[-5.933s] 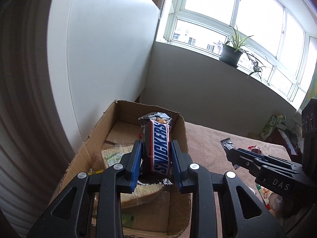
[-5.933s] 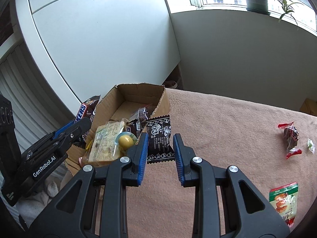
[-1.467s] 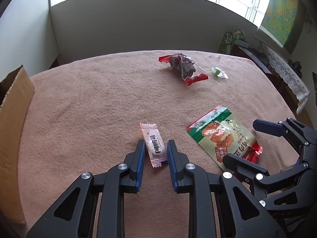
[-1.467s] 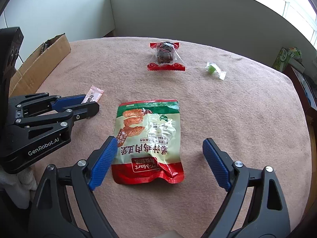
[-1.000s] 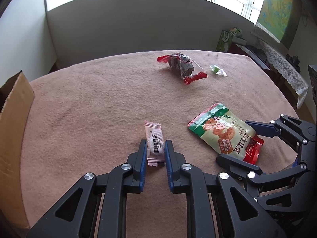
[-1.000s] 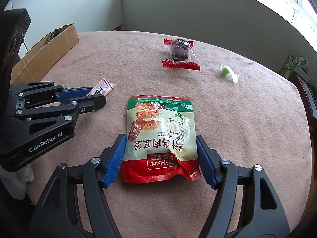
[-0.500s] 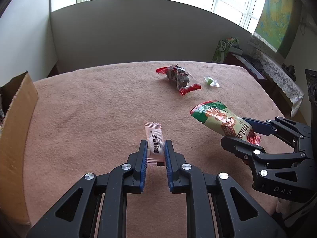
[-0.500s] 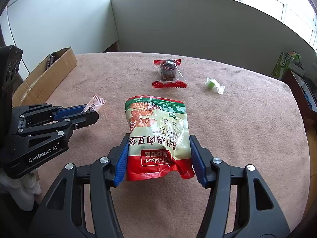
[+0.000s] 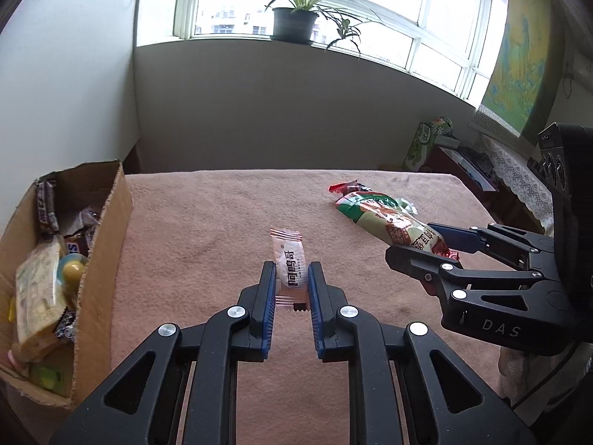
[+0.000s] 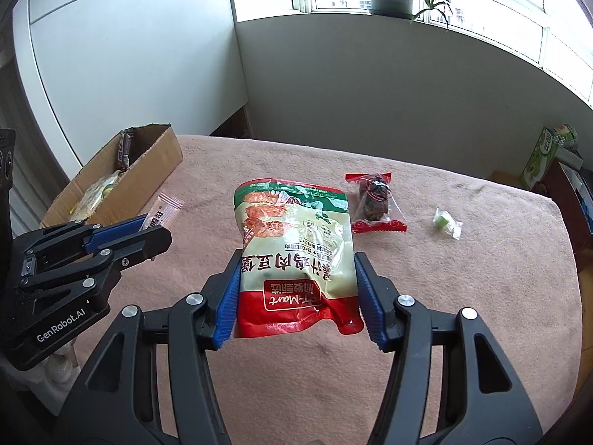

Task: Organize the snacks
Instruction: 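Carry the pink candy and meat snack bag in both tools over the box, then open both tools to drop the pink candy and meat snack bag in the box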

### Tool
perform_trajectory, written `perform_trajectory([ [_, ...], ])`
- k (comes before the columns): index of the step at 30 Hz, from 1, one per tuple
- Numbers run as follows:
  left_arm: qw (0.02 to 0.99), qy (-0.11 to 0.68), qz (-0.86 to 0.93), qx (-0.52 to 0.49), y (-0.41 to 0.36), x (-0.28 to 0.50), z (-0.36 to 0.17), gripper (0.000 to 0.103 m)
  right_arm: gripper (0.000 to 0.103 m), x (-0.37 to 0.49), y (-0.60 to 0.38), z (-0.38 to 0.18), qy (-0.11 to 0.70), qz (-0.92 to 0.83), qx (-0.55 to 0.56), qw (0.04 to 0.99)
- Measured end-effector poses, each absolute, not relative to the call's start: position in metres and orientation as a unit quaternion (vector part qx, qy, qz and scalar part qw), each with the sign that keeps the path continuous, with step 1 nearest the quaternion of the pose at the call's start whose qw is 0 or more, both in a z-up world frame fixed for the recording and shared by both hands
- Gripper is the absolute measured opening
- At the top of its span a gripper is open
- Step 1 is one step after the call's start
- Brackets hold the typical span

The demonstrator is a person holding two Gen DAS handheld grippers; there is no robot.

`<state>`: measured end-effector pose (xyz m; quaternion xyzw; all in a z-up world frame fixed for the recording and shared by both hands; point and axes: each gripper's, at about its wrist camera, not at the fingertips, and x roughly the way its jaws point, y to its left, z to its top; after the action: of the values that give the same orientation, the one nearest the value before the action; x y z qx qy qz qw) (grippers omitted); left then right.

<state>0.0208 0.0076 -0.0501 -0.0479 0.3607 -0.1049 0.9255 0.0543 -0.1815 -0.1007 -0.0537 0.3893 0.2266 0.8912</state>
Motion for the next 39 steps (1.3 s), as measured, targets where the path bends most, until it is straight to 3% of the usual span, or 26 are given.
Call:
perform_trajectory([
  [19, 0.943, 0.314, -0.002, -0.111, 0.148, -0.009, -0.044, 0.015, 0.059, 0.067, -0.021, -0.081, 0.371, 0.318, -0.062, 0.87],
  [31, 0.939, 0.321, 0.035, -0.121, 0.185, -0.015, -0.056, 0.015, 0.06, 0.081, 0.034, -0.089, 0.376, 0.34, -0.057, 0.86],
  [39, 0.934, 0.331, 0.045, -0.127, 0.191, -0.014, -0.062, 0.016, 0.07, 0.089, 0.05, -0.097, 0.394, 0.359, -0.027, 0.846],
])
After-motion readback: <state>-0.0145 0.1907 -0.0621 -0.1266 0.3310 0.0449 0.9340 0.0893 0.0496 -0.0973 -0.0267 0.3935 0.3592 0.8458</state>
